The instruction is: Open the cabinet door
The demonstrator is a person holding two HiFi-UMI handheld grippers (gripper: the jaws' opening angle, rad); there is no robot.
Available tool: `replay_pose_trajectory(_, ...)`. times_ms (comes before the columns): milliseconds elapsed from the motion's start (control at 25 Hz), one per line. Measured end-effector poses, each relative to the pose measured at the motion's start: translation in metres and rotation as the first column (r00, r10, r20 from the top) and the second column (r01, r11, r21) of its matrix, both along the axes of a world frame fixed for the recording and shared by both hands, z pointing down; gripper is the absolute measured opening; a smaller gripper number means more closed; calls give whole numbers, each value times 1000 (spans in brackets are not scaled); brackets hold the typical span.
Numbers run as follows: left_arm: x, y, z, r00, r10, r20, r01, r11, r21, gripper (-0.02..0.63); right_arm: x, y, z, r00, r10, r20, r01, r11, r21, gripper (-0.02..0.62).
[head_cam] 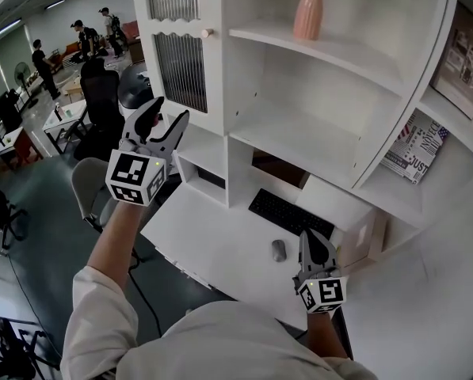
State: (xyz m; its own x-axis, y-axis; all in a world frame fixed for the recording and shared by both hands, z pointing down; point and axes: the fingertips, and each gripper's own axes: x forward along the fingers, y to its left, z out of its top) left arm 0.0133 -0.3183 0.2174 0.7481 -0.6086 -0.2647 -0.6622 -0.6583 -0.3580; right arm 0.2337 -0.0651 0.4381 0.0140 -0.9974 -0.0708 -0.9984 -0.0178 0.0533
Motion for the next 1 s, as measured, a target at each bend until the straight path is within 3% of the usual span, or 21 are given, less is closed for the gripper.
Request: replay_pose_trajectory(1000,63,-61,-71,997,1,81,-9,995,95,222,41,44,11,987,159,36,-159,987,-4,3)
